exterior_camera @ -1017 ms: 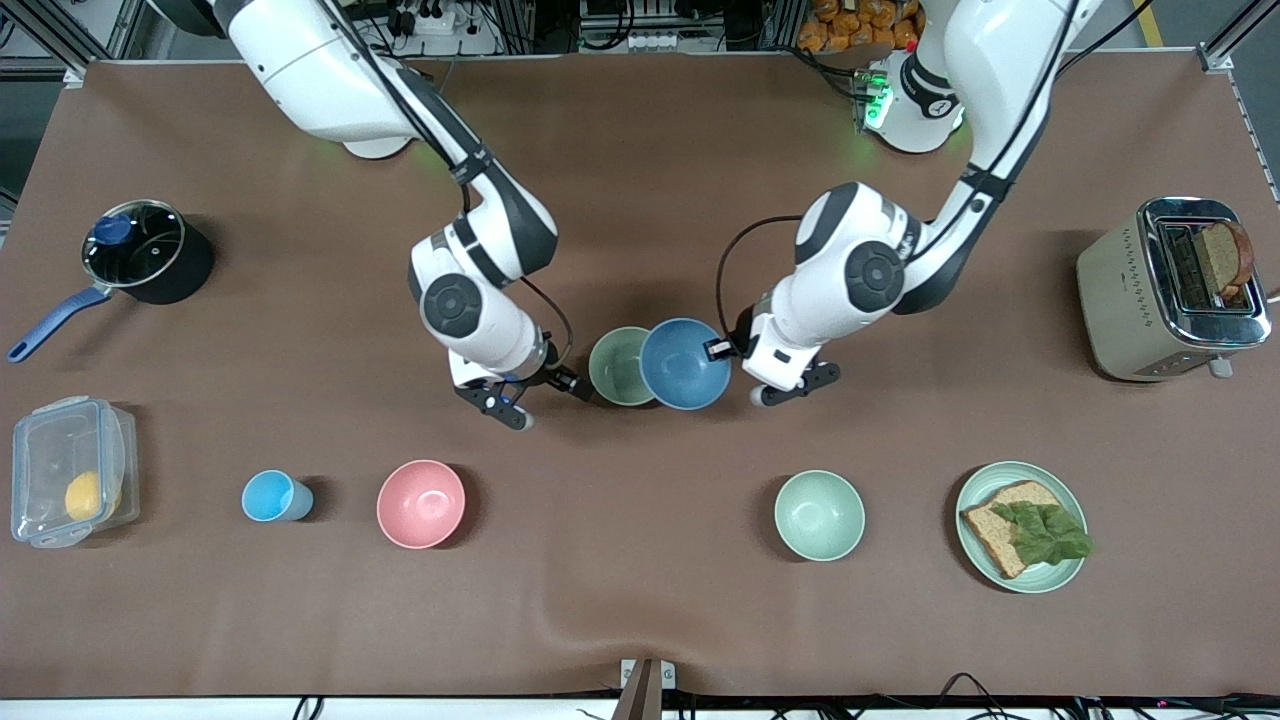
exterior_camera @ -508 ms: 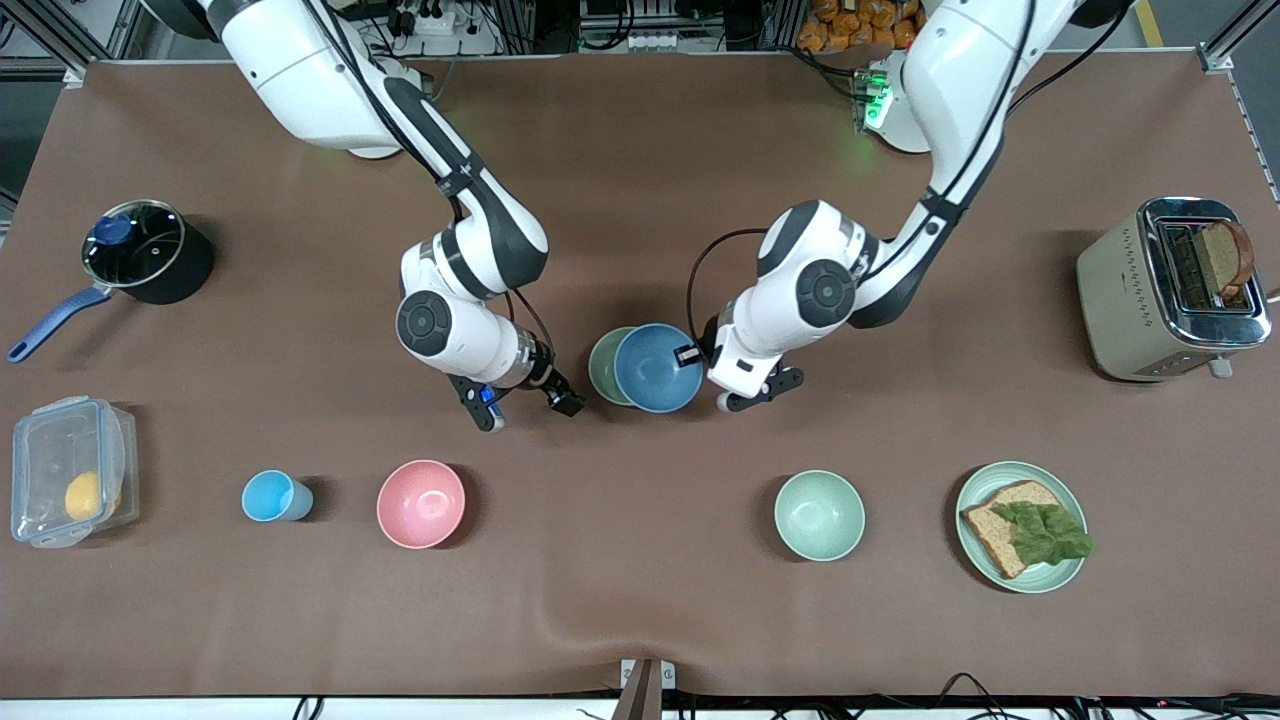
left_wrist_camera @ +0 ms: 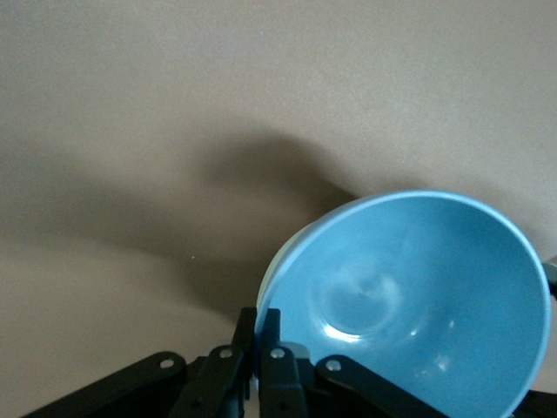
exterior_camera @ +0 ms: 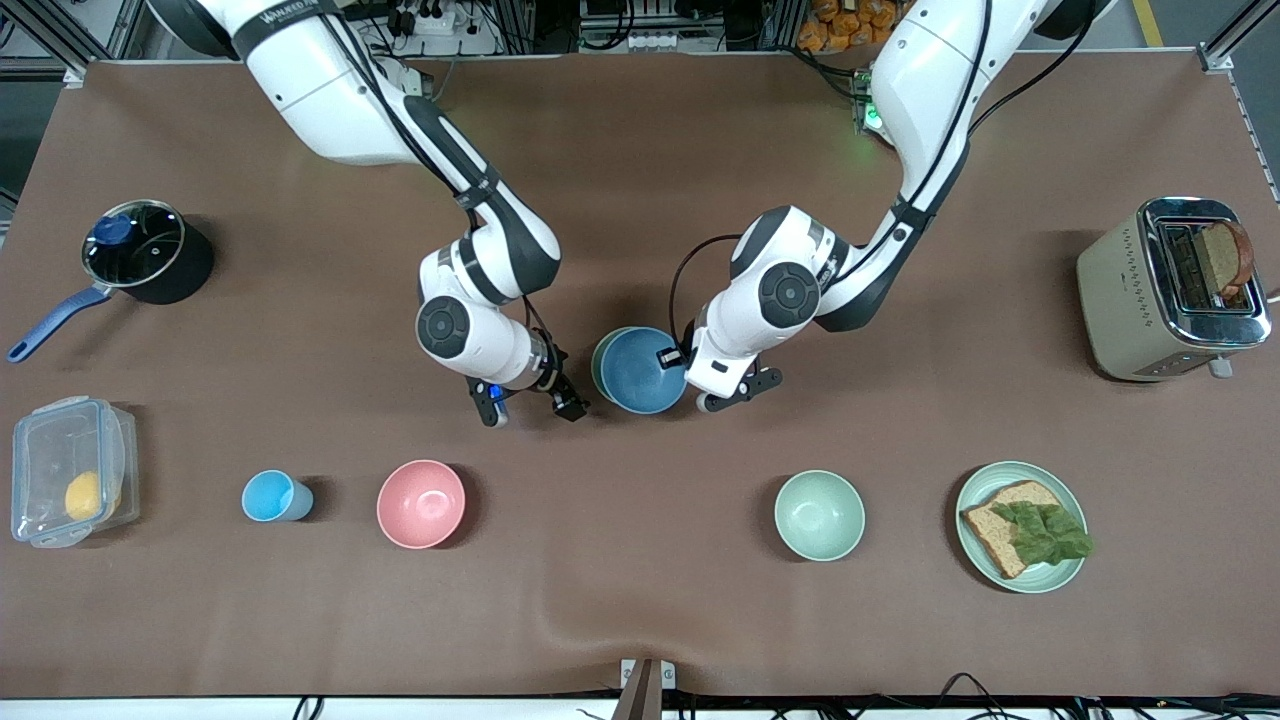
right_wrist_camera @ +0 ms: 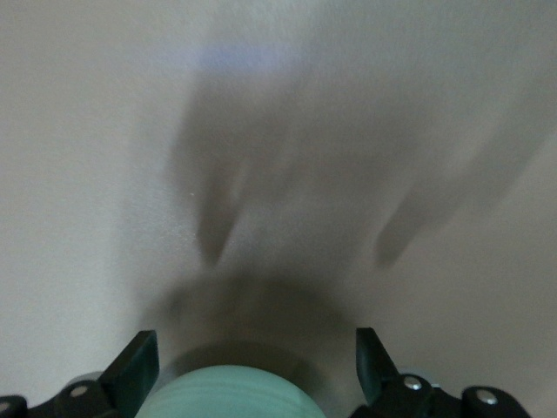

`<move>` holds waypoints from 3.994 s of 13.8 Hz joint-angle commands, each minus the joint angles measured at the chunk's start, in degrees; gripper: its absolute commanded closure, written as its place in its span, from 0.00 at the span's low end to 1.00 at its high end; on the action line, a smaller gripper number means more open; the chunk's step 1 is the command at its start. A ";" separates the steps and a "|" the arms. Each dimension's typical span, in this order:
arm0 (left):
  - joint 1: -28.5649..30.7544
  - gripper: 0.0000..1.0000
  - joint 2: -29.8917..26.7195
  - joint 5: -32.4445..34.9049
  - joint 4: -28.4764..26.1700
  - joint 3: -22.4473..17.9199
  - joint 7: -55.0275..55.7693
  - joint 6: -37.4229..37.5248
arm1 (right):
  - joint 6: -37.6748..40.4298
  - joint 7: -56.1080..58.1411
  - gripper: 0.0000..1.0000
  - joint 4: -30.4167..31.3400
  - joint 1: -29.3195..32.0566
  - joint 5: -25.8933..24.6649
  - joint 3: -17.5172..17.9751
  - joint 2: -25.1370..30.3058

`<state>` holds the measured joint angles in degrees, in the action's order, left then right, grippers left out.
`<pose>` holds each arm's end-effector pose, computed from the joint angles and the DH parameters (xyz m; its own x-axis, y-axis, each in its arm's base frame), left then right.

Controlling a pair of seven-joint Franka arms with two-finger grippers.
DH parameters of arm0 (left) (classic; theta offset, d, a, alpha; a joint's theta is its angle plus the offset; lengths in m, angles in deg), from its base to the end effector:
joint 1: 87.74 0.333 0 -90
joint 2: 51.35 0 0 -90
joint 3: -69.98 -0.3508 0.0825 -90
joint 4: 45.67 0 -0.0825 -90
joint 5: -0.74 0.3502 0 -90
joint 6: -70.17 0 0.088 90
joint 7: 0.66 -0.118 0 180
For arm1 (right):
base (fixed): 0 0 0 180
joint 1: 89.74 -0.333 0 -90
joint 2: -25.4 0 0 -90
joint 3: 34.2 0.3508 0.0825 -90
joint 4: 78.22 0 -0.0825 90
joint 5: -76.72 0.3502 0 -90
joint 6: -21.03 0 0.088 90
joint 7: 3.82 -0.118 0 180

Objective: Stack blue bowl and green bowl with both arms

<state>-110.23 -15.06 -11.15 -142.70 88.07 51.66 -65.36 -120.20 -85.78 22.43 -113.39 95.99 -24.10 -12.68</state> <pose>0.5336 -0.4209 0.2903 0.8981 0.3638 -0.2473 0.4177 -0.8814 0.2204 0.5629 0.3605 0.2414 0.4013 -0.8590 -0.3180 -0.9108 -0.4110 -0.0390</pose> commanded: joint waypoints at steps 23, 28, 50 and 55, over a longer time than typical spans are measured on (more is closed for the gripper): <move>-1.86 0.00 -4.90 10.11 1.40 -3.15 1.29 4.20 | -2.03 -2.94 0.00 -0.36 -0.87 1.12 0.45 -1.21; 1.57 0.00 -11.23 14.96 2.10 -3.33 0.50 10.62 | 0.76 2.58 0.00 0.51 1.31 1.03 0.53 3.87; 14.32 0.00 -39.01 14.09 11.16 -12.90 -43.25 51.75 | 31.18 80.43 0.00 9.75 34.28 -14.50 -0.25 44.49; 15.90 0.00 -37.79 13.66 11.33 -12.55 -45.29 52.73 | 43.72 84.59 0.00 -3.41 30.34 -17.95 -8.50 42.66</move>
<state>-95.50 -53.10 3.88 -131.30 75.08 7.69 -13.37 -81.75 -1.84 24.98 -80.25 79.61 -30.18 31.31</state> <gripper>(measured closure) 0.000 0.000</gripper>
